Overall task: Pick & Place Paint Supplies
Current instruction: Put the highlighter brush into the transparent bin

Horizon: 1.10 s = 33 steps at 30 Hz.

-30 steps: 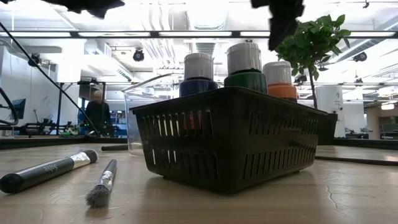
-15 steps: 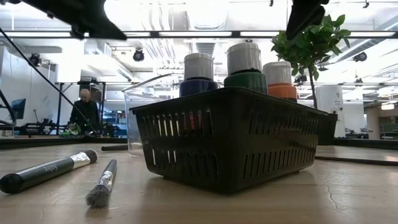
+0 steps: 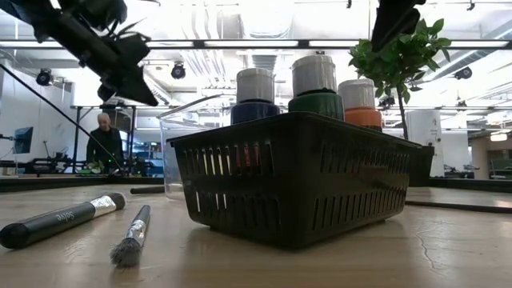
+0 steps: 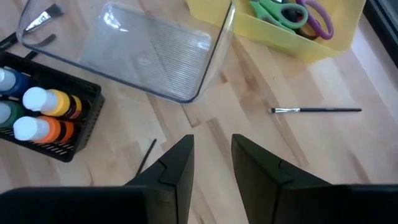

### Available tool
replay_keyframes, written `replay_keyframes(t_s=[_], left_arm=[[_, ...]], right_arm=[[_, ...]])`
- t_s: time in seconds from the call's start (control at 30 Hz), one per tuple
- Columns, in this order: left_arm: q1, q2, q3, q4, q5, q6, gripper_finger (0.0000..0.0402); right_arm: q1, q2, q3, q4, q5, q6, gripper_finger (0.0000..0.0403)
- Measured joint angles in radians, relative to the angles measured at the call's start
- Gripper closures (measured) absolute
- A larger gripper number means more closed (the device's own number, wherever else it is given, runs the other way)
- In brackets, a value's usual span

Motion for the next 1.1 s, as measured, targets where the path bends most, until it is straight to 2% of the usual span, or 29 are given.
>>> replay_keyframes(t_s=[0.17, 0.4, 0.57, 0.77, 0.93, 1.1], left_arm=[[0.063, 0.000, -0.031, -0.031, 0.029, 0.014, 0.0387], [0.067, 0.030, -0.152, 0.067, 0.029, -0.054, 0.0387], [0.068, 0.146, -0.214, 0.169, 0.029, -0.152, 0.0387], [0.068, 0.335, -0.205, 0.324, 0.070, -0.195, 0.0375], [0.068, 0.504, -0.162, 0.348, 0.082, -0.196, 0.0334], [0.068, 0.603, -0.141, 0.411, 0.082, -0.204, 0.0284]], right_arm=[[0.013, 0.000, 0.000, 0.000, -0.002, 0.000, 0.0296], [0.012, 0.000, 0.000, 0.002, 0.000, 0.010, 0.0296], [0.012, 0.000, 0.000, 0.003, 0.000, 0.014, 0.0296], [0.012, 0.000, 0.000, 0.002, 0.000, 0.015, 0.0296], [0.014, 0.000, 0.000, 0.002, 0.000, 0.014, 0.0296], [0.014, 0.000, -0.006, 0.002, 0.000, 0.014, 0.0296]])
